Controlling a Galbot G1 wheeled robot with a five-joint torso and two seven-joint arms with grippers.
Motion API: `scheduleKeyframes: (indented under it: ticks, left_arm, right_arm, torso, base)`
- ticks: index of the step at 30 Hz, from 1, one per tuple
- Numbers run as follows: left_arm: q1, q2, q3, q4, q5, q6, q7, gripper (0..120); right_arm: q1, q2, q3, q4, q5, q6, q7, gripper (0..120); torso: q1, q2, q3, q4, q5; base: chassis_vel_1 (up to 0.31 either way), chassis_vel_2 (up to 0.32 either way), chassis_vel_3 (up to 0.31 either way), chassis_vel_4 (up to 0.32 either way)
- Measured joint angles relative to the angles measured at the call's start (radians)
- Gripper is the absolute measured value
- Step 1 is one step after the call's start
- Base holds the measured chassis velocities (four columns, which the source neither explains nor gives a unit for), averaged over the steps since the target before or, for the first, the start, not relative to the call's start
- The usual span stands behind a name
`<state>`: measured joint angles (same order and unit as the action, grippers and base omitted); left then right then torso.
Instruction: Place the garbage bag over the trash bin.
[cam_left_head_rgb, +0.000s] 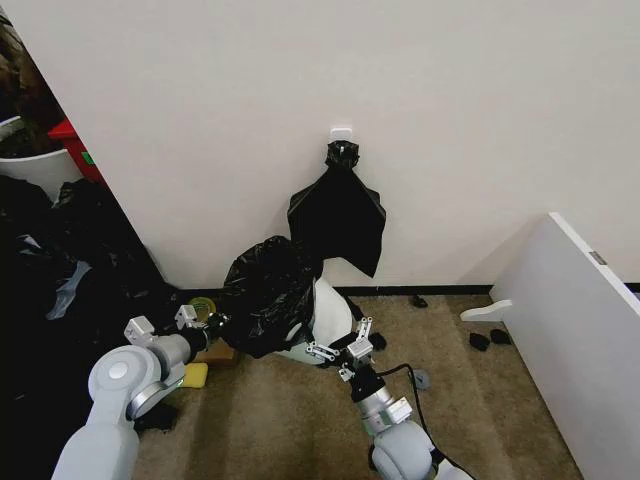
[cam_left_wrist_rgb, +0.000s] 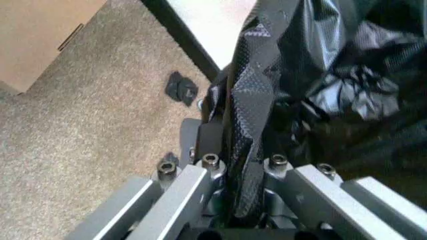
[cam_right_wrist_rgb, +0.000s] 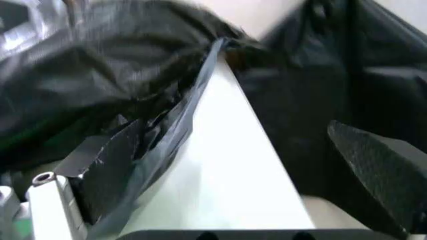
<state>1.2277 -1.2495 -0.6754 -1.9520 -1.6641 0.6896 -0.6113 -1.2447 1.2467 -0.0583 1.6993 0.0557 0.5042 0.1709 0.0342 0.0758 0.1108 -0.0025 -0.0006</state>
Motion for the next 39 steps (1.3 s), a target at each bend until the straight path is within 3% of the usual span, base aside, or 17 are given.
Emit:
scheduleKeyframes:
  ticks: [3,10,23,27,29,31,32,35,36,38,39]
  left_arm:
    - [-0.004,-0.001,-0.003,-0.015,0.0,0.004,0.014,2]
    - [-0.012,0.003,-0.012,-0.024,-0.002,0.008,0.035,2]
    - [-0.002,0.018,-0.021,-0.025,0.073,-0.021,0.081,2]
    - [0.058,0.056,0.075,-0.056,0.344,-0.089,0.212,2]
    - [0.066,0.063,0.085,-0.059,0.388,-0.102,0.235,2]
    - [0.085,0.092,0.106,-0.065,0.565,-0.176,0.353,2]
    - [0.085,0.092,0.106,-0.065,0.565,-0.176,0.353,2]
    - [0.088,0.129,0.12,-0.028,0.744,-0.303,0.555,2]
    - [0.088,0.129,0.12,-0.028,0.744,-0.303,0.555,2]
    - [0.083,0.161,0.128,0.016,0.82,-0.389,0.676,1]
    - [0.082,0.185,0.129,0.051,0.857,-0.448,0.786,1]
  right_arm:
    - [-0.018,-0.005,-0.009,-0.013,-0.04,-0.056,0.07,100]
    - [-0.056,-0.031,-0.039,-0.013,-0.051,-0.061,0.068,100]
    - [-0.084,-0.058,0.021,0.057,0.091,0.085,-0.067,100]
    - [-0.068,-0.06,0.089,0.137,0.157,0.079,-0.064,100]
    - [-0.063,-0.06,0.096,0.146,0.168,0.075,-0.06,100]
    - [-0.035,-0.06,0.123,0.178,0.242,0.06,-0.05,100]
    - [-0.035,-0.06,0.123,0.178,0.242,0.06,-0.05,100]
    - [-0.008,-0.065,0.152,0.187,0.333,0.061,-0.082,100]
    - [-0.008,-0.065,0.152,0.187,0.333,0.061,-0.082,100]
    - [0.009,-0.077,0.168,0.178,0.382,0.081,-0.148,100]
    - [0.022,-0.088,0.167,0.166,0.407,0.095,-0.197,100]
  torso:
    - [0.0,0.0,0.0,-0.0001,0.0]
    - [0.0,0.0,0.0,0.0,0.0001]
    - [0.0,0.0,0.0,0.0,0.0]
    - [0.0,0.0,0.0,-0.0001,-0.0004]
    - [0.0,0.0,0.0,-0.0002,-0.0008]
    - [0.0,0.0,0.0,0.0004,0.0004]
    - [0.0,0.0,0.0,0.0004,0.0004]
    - [0.0,0.0,0.0,0.0003,0.0002]
    - [0.0,0.0,0.0,0.0003,0.0002]
    - [0.0,0.0,0.0,-0.0002,-0.0001]
    - [0.0,0.0,0.0,-0.0006,-0.0001]
  base:
    - [0.0,0.0,0.0,0.0]
    - [0.0,0.0,0.0,0.0]
    - [0.0,0.0,0.0,0.0]
    - [0.0,0.0,0.0,0.0]
    - [0.0,0.0,0.0,0.0]
    - [0.0,0.0,0.0,0.0]
    - [0.0,0.0,0.0,0.0]
    - [0.0,0.0,0.0,0.0]
    - [0.0,0.0,0.0,0.0]
    - [0.0,0.0,0.0,0.0]
    - [0.0,0.0,0.0,0.0]
